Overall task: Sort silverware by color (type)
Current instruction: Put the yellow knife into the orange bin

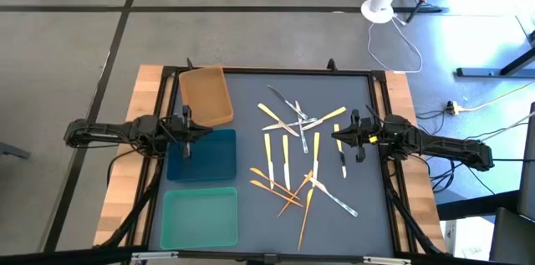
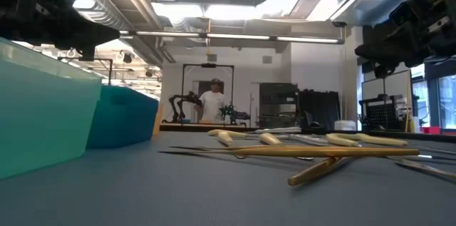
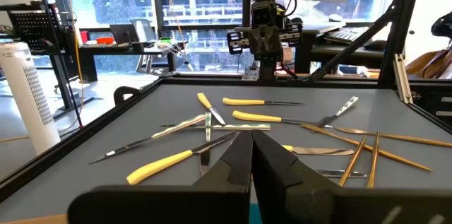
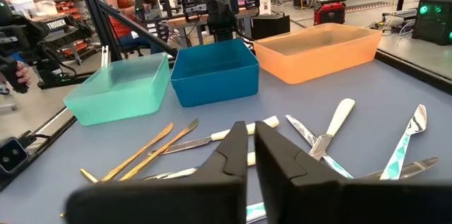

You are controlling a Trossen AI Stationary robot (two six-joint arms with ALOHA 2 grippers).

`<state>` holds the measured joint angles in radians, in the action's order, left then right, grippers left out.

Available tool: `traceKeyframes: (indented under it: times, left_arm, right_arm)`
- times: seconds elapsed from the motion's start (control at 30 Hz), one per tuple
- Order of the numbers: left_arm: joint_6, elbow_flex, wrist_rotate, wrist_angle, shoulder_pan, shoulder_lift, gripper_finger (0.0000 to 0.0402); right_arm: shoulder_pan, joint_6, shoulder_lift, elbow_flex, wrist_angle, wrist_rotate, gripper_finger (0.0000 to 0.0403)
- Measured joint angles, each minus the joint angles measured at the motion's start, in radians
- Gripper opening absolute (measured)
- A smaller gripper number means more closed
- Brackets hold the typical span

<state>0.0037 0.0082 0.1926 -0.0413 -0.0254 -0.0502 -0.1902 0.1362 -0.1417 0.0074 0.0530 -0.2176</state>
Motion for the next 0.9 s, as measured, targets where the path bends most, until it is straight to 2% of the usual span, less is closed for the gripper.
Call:
traceKeyframes:
  times: [0.23, 0.4, 0.5, 0.63, 0.9]
  left_arm:
    - [0.0, 0.0, 0.0, 0.0, 0.0, 0.0, 0.0]
    - [0.0, 0.0, 0.0, 0.0, 0.0, 0.0, 0.0]
    - [0.0, 0.0, 0.0, 0.0, 0.0, 0.0, 0.0]
    - [0.0, 0.0, 0.0, 0.0, 0.0, 0.0, 0.0]
    - [0.0, 0.0, 0.0, 0.0, 0.0, 0.0, 0.0]
  right_arm:
    - [0.0, 0.047, 0.0, 0.0, 0.0, 0.079, 0.0133]
    - [0.0, 0.049, 0.0, 0.0, 0.002, 0.076, 0.0214]
    - [0.0, 0.05, 0.0, 0.0, 0.002, 0.076, 0.0247]
    - [0.0, 0.051, 0.0, 0.0, 0.004, 0.076, 0.0269]
    - [0.0, 0.183, 0.0, 0.0, 0.036, 0.076, 0.0273]
